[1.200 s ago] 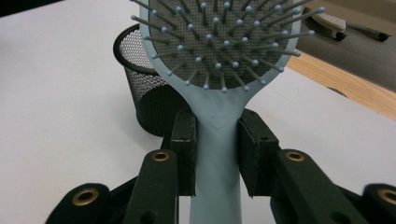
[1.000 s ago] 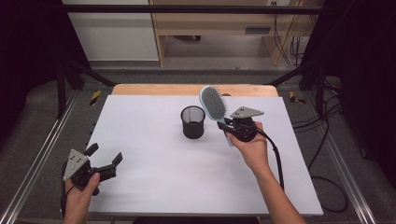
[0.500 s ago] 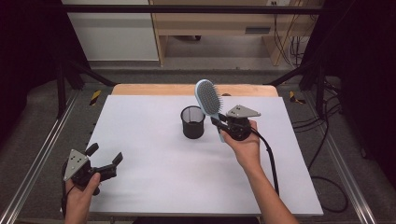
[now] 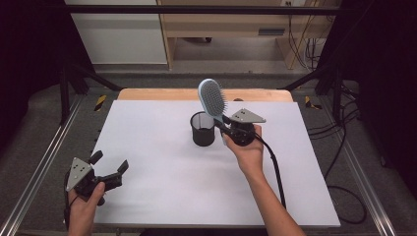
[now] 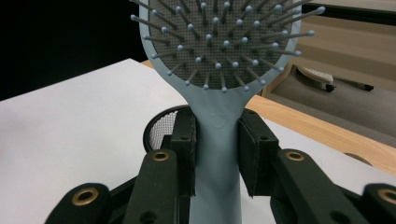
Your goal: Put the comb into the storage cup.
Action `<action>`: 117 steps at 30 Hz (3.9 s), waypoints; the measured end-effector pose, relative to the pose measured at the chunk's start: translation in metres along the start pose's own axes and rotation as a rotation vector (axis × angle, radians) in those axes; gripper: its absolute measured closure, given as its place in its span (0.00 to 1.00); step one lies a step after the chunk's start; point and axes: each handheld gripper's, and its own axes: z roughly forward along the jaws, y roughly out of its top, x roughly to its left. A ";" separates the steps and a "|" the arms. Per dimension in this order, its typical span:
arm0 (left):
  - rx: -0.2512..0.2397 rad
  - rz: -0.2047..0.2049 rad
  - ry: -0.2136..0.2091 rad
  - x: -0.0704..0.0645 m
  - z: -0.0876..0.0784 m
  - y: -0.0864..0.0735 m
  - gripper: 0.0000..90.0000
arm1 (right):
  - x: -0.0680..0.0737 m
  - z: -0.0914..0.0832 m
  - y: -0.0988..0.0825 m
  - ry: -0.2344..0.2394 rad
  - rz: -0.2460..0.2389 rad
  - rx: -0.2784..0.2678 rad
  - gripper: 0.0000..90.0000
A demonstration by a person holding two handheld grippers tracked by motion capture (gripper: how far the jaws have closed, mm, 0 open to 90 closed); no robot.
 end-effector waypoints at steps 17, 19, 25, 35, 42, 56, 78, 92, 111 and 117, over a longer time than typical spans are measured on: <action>-0.008 -0.001 -0.003 0.000 0.000 0.001 0.01 | 0.008 0.019 0.027 -0.019 0.010 -0.100 0.78; -0.008 -0.003 -0.009 0.000 0.001 0.001 0.01 | 0.008 0.020 0.028 -0.022 0.017 -0.107 0.78; -0.018 0.000 -0.014 0.000 0.002 0.002 0.01 | 0.004 0.029 0.029 -0.026 0.024 -0.116 0.78; -0.015 0.008 -0.031 -0.004 0.005 0.002 0.01 | 0.007 0.040 0.029 -0.027 0.013 -0.153 0.78; -0.016 0.009 -0.033 -0.004 0.005 0.003 0.01 | 0.005 0.043 0.027 -0.028 0.024 -0.160 0.78; -0.017 0.009 -0.033 -0.004 0.005 0.003 0.01 | 0.003 0.047 0.024 -0.024 0.011 -0.167 0.78; -0.016 0.003 -0.035 -0.003 0.004 0.002 0.01 | 0.002 0.055 0.022 -0.022 0.029 -0.203 0.78; -0.016 -0.001 -0.036 -0.003 0.004 0.002 0.01 | 0.004 0.064 0.016 -0.014 0.048 -0.208 0.78; -0.017 0.003 -0.034 -0.003 0.004 0.002 0.01 | 0.008 0.072 0.010 -0.008 0.036 -0.194 0.78; -0.019 0.002 -0.033 -0.003 0.004 0.003 0.01 | 0.008 0.072 0.009 -0.004 0.038 -0.190 0.78</action>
